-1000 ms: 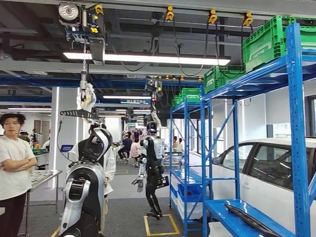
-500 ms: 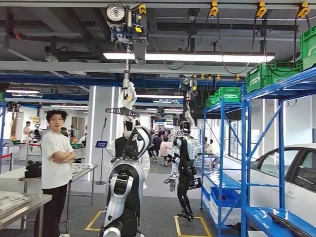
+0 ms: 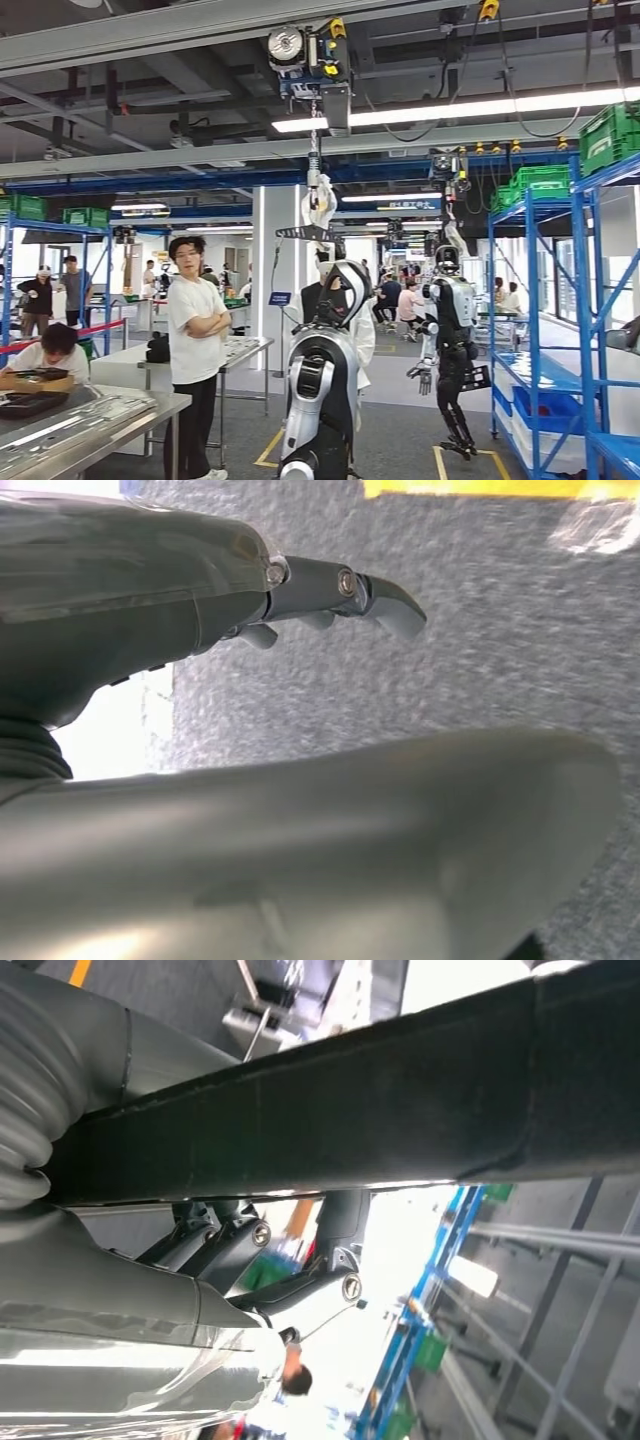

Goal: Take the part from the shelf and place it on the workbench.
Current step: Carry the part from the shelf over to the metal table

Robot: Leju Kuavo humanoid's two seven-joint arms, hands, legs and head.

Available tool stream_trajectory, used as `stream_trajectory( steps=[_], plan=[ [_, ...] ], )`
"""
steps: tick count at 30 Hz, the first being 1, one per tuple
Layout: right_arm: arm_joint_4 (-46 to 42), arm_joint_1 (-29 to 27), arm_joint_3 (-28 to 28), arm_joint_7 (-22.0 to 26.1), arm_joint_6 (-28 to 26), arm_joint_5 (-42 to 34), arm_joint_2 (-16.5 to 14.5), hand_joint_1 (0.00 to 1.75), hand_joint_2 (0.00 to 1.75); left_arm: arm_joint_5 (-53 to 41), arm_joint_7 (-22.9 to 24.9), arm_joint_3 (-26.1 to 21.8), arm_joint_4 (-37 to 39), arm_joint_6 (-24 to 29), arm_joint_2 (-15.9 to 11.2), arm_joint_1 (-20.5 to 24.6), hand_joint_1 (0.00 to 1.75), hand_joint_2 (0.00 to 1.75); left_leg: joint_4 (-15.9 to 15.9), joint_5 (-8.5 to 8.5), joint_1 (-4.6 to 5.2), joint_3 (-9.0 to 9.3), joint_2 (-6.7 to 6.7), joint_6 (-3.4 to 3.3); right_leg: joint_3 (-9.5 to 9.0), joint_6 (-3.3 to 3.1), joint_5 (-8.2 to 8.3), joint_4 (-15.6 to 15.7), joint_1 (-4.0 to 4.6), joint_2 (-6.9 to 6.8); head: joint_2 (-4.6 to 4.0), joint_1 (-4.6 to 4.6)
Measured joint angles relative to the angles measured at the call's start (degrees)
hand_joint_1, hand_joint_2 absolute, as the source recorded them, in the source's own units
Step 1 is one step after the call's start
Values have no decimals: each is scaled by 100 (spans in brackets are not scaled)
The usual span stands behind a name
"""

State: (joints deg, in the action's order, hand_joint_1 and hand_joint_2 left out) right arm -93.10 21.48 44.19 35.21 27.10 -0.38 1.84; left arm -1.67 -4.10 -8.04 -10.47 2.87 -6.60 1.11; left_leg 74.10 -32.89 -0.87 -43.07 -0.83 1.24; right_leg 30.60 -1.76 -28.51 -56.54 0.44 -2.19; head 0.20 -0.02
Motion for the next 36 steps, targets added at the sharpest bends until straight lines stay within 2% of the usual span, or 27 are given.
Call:
stream_trajectory(
  steps=[1, 3, 4, 6, 8, 9, 11, 13, 14, 15, 16, 17, 18, 20, 21, 22, 23, 24, 26, 28, 29, 30, 31, 32, 33, 34, 36],
  plan=[
    [3, -11, 0, 0, 0, -5, 0, 175, 175, -9, 13, 1, 0, -1, 4, -13, 0, 175, -75, 83, -27, 60, 33, 27, -2, 13, -9, -2, -3, -76, 0, 0],
    [5, -19, 0, 0, 0, -15, 0, 175, 175, -18, 21, 1, 0, 3, 9, -35, 0, 175, -778, 415, -70, 452, 183, 77, -22, 64, -42, -17, -13, -208, 0, 0],
    [5, -19, -1, 1, -1, -21, 2, 175, 175, -20, 21, 1, 0, 4, 14, -32, 0, 175, -1146, 545, -68, 649, 271, 72, -28, 101, -66, -34, -6, -267, 0, 1],
    [3, -23, -3, 0, -3, -31, 5, 175, 175, -21, 19, 0, 0, 4, 26, -19, 0, 175, -1501, 624, -34, 825, 352, -3, -34, 169, -102, -67, 11, -356, 0, 1],
    [2, -39, -4, -1, -7, -40, 8, 175, 175, -26, 23, 0, 0, 1, 33, -36, 0, 175, -1497, 621, -2, 807, 253, -109, -42, 212, -115, -74, 7, -427, 0, -1],
    [2, -48, -3, 0, -8, -46, 8, 175, 175, -30, 27, 0, 0, -1, 34, -52, 0, 175, -1500, 625, 0, 802, 208, -144, -45, 237, -148, -93, -10, -388, 1, -1],
    [-2, -70, -5, 3, -11, -62, 11, 175, 175, -38, 37, 0, 0, 2, 36, -60, 0, 175, -1510, 643, -8, 801, 120, -217, 65, 276, -369, -382, -44, -135, 1, 0],
    [-1, -115, -8, 7, -14, -77, 30, 175, 175, -31, 21, -3, 0, 14, 37, -46, 0, 175, -1511, 655, 5, 797, 10, -265, 403, 283, -748, -1134, -56, 128, 0, 0],
    [4, -147, -8, 7, -15, -80, 42, 175, 175, -24, 3, -7, 0, 22, 37, -40, 0, 175, -1511, 659, 22, 796, -58, -279, 593, 273, -883, -1526, -53, 172, 0, 0],
    [9, -178, -8, 7, -14, -82, 52, 175, 175, -16, -15, -11, 0, 31, 37, -38, 0, 175, -1510, 662, 42, 797, -132, -290, 725, 253, -917, -1768, -46, 192, 0, 0],
    [13, -203, -7, 7, -14, -83, 61, 175, 175, -10, -27, -15, 0, 42, 37, -38, 0, 175, -1509, 665, 60, 799, -205, -298, 762, 223, -843, -1799, -35, 210, 0, 0],
    [15, -219, -7, 7, -13, -84, 68, 175, 175, -2, -35, -18, 0, 52, 39, -40, 0, 175, -1509, 668, 72, 804, -282, -305, 681, 182, -656, -1570, -15, 242, 0, 0],
    [14, -228, -7, 7, -13, -86, 72, 175, 175, 3, -37, -20, 0, 60, 49, -39, 0, 175, -1509, 671, 78, 810, -360, -310, 514, 132, -408, -1163, 12, 328, 0, 0],
    [7, -241, -8, 7, -14, -101, 77, 175, 175, 11, -28, -25, 0, 65, 88, -30, 0, 175, -1508, 687, 72, 797, -504, -302, 199, 46, -60, -410, 42, 602, 1, 1],
    [3, -250, -8, 7, -14, -109, 79, 175, 175, 11, -15, -30, 0, 64, 106, -28, 0, 175, -1509, 700, 56, 777, -570, -286, 121, 22, 1, -218, 52, 695, 1, 1],
    [1, -258, -9, 7, -14, -119, 80, 175, 175, 12, 2, -39, 0, 64, 119, -32, 0, 175, -1514, 717, 39, 755, -631, -261, 103, 11, -5, -162, 53, 719, 1, 1],
    [-4, -264, -9, 7, -13, -127, 79, 175, 175, 17, 27, -50, 0, 64, 127, -44, 0, 175, -1528, 738, 26, 738, -697, -229, 91, 9, 4, -124, 58, 661, 1, 0],
    [-10, -268, -8, 7, -11, -135, 74, 175, 175, 22, 52, -63, 0, 65, 141, -60, 0, 175, -1530, 739, 26, 726, -696, -206, 70, 9, 23, -74, 49, 584, 1, -1],
    [-22, -277, -5, 7, -9, -146, 57, 175, 175, 37, 103, -91, 0, 78, 168, -71, 0, 175, -1363, 592, 50, 639, -445, -160, 20, 6, 77, 44, 23, 427, 0, -1],
    [-24, -302, -3, 4, -9, -147, 50, 175, 175, 44, 142, -118, 0, 95, 177, -43, 0, 175, -766, 232, 41, 366, -111, -99, 2, 3, 98, 93, 15, 248, 0, -1],
    [-23, -319, -3, 2, -9, -146, 51, 175, 175, 46, 154, -131, 0, 99, 178, -28, 0, 175, -394, 66, 17, 197, -43, -60, 5, 7, 94, 91, 13, 151, 0, -1],
    [-22, -337, -2, 0, -9, -144, 52, 175, 175, 46, 164, -142, 0, 99, 179, -23, 0, 175, -127, -18, -13, 84, -8, -21, 8, 16, 88, 89, 9, 56, 0, 0],
    [-22, -350, -2, -1, -9, -143, 54, 175, 175, 47, 170, -152, 0, 99, 180, -28, 0, 175, -53, 1, -44, 66, 16, 18, 10, 29, 80, 84, 2, -28, 0, 0],
    [-22, -356, -2, -1, -9, -142, 54, 175, 175, 49, 171, -160, 0, 98, 181, -37, 0, 175, -206, 119, -76, 163, 46, 56, 10, 50, 67, 74, -10, -103, 0, 0],
    [-22, -355, -2, -1, -9, -141, 55, 175, 175, 53, 164, -168, 0, 98, 181, -44, 0, 175, -558, 305, -104, 364, 112, 94, 7, 81, 46, 53, -23, -172, 0, 0],
    [-24, -352, -2, -1, -9, -140, 55, 175, 175, 57, 151, -176, 0, 92, 188, -43, 0, 175, -946, 443, -108, 577, 242, 122, 7, 122, 20, 26, -25, -227, 0, 1],
    [-29, -332, -2, -8, -7, -133, 52, 175, 175, 65, 121, -196, 0, 77, 201, -24, 0, 175, -1445, 591, -95, 834, 395, 67, 9, 206, -31, -36, -7, -324, 1, 0]
  ],
)
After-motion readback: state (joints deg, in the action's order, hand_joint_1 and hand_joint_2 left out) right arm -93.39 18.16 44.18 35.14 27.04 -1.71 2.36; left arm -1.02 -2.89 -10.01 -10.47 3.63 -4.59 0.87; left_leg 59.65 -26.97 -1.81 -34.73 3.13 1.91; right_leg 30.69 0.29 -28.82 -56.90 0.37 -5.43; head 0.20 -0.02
